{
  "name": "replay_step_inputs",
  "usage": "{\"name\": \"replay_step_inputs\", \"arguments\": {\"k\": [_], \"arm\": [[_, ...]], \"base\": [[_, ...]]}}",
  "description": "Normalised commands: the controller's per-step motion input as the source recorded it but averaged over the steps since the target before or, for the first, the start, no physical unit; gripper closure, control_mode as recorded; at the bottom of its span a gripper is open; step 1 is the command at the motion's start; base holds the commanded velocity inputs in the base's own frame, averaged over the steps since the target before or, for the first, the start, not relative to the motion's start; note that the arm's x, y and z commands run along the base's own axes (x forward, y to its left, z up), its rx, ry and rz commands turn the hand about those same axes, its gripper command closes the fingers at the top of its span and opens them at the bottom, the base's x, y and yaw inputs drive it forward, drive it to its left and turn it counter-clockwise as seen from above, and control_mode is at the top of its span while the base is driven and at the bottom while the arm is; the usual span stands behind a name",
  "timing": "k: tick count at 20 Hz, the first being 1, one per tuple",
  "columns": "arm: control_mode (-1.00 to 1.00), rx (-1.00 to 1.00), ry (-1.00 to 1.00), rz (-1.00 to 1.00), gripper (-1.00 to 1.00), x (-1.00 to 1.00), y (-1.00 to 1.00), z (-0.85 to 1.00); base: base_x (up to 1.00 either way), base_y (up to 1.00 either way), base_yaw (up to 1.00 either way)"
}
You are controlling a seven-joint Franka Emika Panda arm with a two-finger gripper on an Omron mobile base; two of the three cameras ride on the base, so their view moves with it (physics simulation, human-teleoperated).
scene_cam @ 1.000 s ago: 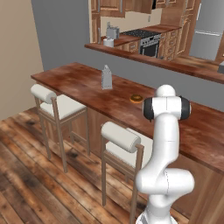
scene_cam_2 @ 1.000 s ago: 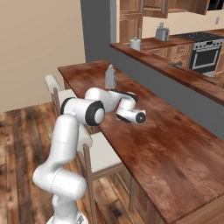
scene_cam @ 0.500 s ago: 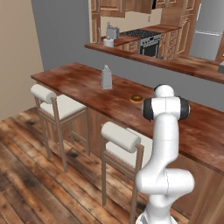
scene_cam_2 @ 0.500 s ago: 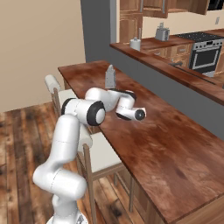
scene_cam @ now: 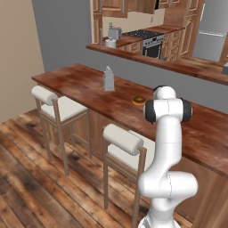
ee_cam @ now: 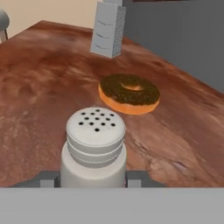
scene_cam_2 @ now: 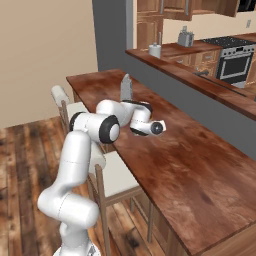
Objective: Move the shaker and shaker from the cabinet to the dining counter.
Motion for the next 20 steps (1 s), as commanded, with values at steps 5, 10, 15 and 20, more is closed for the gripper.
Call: {"name": "replay_step_inputs", "arguments": {"k": [5,10,15,20], "arm": [[-1.0,-0.02,-0.01,0.0,-1.0,0.0,-0.14,-0.17],[-1.0,0.0,0.0,0.0,-1.0,0.0,-0.22,-0.08],[-1.0,0.0,-0.01,-0.01,-1.0,0.0,-0.2,0.0],[-1.0,0.0,-0.03,0.0,-1.0,-0.07,-0.14,0.0]], "base": [[0.0,0.0,0.0],[0.0,0.0,0.0],[0.0,0.0,0.0],[0.0,0.0,0.0]]}}
